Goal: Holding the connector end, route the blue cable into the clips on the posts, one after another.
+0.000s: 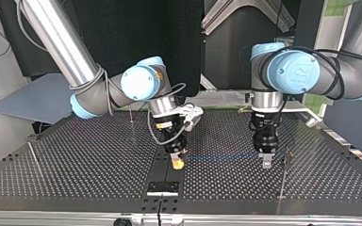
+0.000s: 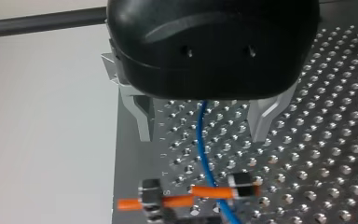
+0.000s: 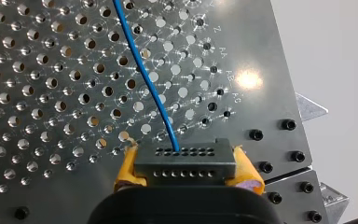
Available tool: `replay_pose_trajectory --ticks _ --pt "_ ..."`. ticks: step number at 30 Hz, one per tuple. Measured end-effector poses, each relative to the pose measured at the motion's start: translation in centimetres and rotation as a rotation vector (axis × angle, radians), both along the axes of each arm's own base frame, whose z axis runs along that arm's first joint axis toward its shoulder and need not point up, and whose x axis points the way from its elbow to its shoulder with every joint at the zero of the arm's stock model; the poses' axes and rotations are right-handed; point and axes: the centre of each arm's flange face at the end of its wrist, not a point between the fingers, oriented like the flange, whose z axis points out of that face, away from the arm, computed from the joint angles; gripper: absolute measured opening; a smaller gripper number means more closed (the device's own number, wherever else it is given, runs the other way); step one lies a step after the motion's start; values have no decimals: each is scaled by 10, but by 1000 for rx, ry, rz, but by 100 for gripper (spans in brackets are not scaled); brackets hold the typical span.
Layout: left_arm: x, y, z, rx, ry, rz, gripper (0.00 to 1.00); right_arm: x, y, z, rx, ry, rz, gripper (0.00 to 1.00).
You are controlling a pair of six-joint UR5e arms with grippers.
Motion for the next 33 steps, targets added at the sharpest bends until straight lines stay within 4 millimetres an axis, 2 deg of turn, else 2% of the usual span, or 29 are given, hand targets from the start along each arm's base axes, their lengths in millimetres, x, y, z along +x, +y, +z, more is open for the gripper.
replay_pose_trajectory --ticks 8,21,23,24,26,27,29,30,31,32,33 --pt "11 -6 -1 -3 -2 2 100 1 1 0 1 1 5 0" --pt "14 -5 0 -6 -7 8 100 3 4 0 3 1 11 0" --pt "14 -5 0 -7 -7 9 81 3 4 0 4 1 12 0" --pt "14 -5 0 -8 -7 9 81 3 4 -1 5 1 12 0" --pt "14 -4 0 -10 -8 9 55 3 4 -1 6 2 12 0" --pt "14 -4 0 -11 -8 9 55 3 4 -1 7 3 12 0" --pt "14 -4 0 -13 -10 9 31 2 5 -1 9 6 12 0" --pt "14 -4 0 -14 -11 9 31 2 5 -2 10 8 12 0" --pt "14 -4 0 -15 -12 10 10 2 5 -2 11 9 12 0" --pt "14 -4 1 -16 -14 12 0 2 5 -2 11 11 12 0" --pt "14 -4 1 -18 -14 13 0 2 5 -2 12 12 12 0"
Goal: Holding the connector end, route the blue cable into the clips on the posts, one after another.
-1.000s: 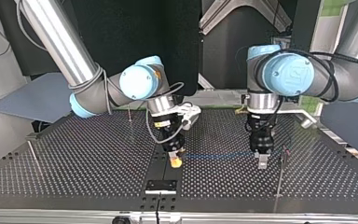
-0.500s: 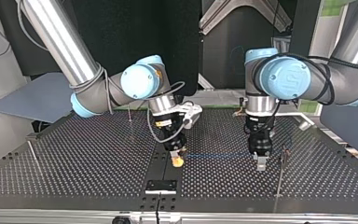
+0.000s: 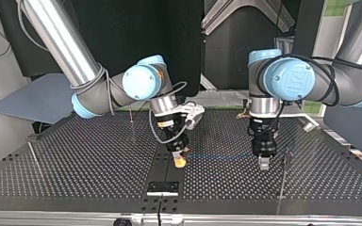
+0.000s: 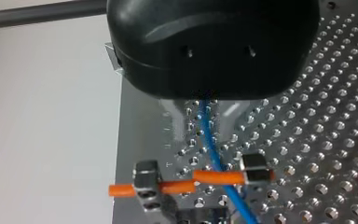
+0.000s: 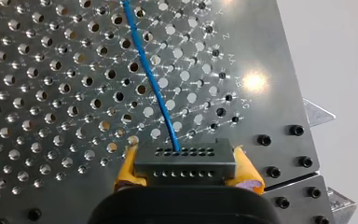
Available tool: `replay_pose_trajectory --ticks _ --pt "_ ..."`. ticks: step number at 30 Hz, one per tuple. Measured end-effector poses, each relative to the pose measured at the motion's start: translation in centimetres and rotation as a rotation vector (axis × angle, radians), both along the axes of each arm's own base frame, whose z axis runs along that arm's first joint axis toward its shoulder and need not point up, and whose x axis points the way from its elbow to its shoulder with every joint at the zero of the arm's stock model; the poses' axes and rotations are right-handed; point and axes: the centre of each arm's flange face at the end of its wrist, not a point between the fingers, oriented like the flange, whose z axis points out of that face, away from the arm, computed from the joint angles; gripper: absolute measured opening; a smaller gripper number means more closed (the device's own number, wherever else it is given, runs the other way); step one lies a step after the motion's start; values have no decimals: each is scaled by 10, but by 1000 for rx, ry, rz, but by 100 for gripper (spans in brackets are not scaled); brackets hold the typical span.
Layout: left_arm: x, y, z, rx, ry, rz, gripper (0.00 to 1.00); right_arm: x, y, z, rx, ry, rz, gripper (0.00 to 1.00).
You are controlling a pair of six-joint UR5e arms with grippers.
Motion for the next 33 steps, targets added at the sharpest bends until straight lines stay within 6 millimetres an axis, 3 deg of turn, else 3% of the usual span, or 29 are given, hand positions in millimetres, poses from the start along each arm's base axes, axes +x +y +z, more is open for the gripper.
replay_pose_trajectory --ticks 33 --pt "4 4 3 -46 -32 1 0 -1 2 -6 14 20 2 0"
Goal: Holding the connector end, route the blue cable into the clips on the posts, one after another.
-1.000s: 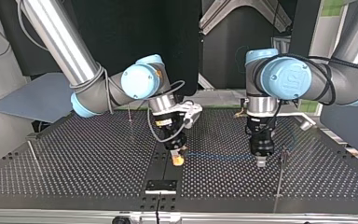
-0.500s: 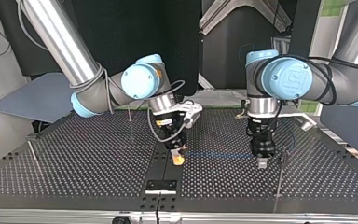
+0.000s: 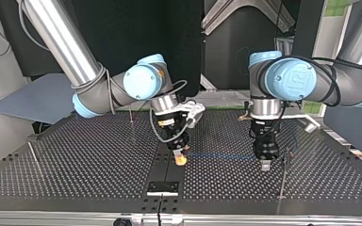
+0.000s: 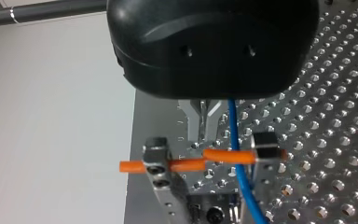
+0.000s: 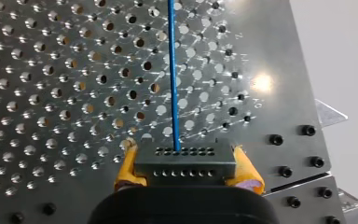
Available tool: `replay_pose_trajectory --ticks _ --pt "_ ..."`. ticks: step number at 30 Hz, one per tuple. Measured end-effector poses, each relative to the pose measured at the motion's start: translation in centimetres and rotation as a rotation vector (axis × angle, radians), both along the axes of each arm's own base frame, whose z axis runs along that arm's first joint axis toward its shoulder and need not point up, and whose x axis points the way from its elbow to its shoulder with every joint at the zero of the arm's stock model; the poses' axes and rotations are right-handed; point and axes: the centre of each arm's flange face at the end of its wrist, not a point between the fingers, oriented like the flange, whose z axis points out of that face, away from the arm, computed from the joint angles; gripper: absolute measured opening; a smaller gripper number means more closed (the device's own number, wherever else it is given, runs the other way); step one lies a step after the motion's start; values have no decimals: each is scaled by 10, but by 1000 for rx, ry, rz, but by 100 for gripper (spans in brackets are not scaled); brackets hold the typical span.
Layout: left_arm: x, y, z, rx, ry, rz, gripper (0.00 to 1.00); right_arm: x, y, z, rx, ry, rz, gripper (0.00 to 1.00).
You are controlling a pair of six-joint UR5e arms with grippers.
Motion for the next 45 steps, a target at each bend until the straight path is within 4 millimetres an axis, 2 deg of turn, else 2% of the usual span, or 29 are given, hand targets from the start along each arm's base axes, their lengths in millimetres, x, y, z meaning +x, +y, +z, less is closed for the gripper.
replay_pose_trajectory --ticks 5,9,17,23,34,45 --pt "0 -4 0 -14 -9 -14 0 -2 2 -13 19 19 0 0" --pt "3 -11 -9 -18 7 -32 0 -6 2 -25 37 35 -4 0" --pt "10 -32 -46 -4 93 -66 0 -16 0 -49 70 69 -16 0" --pt "7 -48 -69 1 160 -73 0 -25 -2 -65 93 92 -26 0" --pt "-1 -62 -81 -17 184 -86 0 -45 -5 -101 131 160 -56 0" --pt "-11 -85 -151 25 296 -107 0 -72 -4 -144 158 253 -90 0"
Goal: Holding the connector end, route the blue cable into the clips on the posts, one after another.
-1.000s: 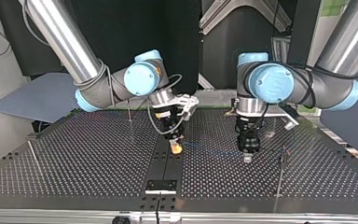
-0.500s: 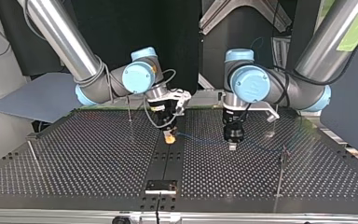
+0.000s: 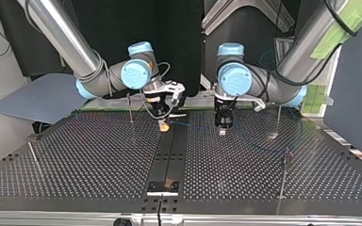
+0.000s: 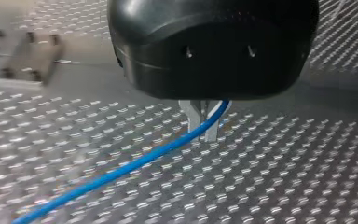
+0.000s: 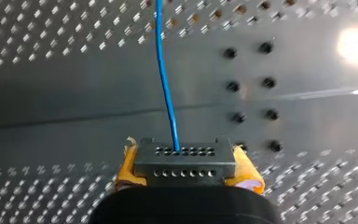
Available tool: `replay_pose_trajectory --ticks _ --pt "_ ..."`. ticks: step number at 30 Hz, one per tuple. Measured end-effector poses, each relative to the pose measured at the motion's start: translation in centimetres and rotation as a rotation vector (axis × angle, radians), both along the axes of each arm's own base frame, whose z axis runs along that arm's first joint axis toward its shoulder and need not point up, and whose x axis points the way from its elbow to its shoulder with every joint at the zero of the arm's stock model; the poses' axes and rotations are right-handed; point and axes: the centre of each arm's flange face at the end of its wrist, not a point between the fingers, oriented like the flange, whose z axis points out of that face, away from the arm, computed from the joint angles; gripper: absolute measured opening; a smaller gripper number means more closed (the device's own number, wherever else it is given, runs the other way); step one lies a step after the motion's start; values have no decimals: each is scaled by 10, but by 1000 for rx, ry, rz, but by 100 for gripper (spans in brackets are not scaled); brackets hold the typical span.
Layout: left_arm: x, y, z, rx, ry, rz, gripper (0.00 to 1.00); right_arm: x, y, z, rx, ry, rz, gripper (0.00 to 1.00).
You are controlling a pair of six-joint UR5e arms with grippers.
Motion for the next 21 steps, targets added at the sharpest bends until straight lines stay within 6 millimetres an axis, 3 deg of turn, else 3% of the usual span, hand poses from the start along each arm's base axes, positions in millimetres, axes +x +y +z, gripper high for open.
replay_pose_trajectory --ticks 21 --pt "-28 -53 -87 35 68 -72 0 -31 14 -68 23 42 -19 0"
